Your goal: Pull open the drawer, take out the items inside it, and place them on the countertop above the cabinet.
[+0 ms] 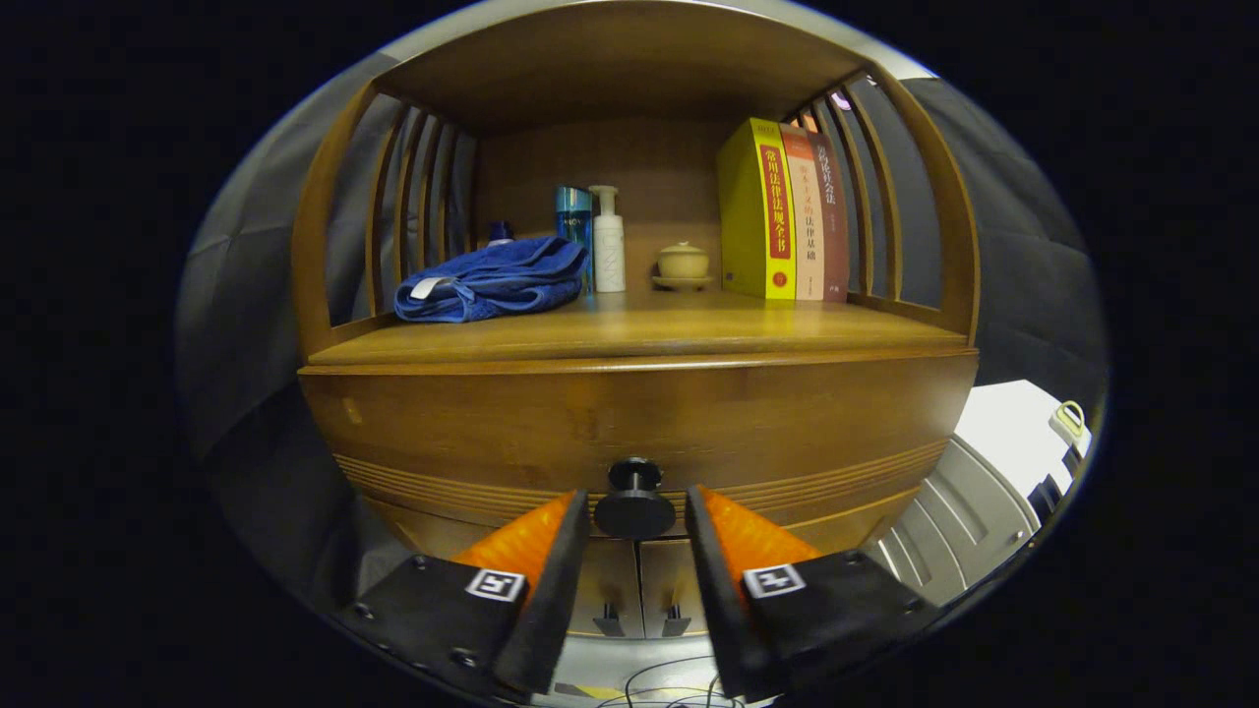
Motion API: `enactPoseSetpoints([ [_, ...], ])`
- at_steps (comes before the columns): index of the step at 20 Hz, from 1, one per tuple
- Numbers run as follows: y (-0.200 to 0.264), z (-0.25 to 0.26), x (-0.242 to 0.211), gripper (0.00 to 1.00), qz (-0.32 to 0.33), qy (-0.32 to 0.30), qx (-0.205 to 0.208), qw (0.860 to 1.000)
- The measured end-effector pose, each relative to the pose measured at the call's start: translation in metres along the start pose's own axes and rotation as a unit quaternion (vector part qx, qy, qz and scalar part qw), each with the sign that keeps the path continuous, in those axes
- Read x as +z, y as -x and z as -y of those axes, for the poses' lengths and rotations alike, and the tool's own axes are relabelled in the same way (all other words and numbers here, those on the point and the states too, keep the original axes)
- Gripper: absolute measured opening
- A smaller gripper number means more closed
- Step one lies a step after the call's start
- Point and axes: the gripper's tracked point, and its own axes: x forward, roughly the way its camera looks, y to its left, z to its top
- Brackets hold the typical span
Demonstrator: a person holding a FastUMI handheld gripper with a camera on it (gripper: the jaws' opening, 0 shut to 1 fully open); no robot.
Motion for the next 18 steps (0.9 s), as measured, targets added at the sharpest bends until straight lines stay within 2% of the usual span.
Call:
enactPoseSetpoints([
  [2, -0.006, -0.003, 0.0, 0.57, 0.002, -0.003, 0.0, 1.0],
  [4, -0.011, -0.002, -0.005, 0.61, -0.009, -0.001, -0.009, 1.0],
  [11, -0.013, -0.002, -0.005, 0.46, -0.003, -0.012, -0.017, 1.0],
  [18, 0.004, -0.002, -0.009, 0.43, -0.011, -0.012, -0.022, 1.0],
])
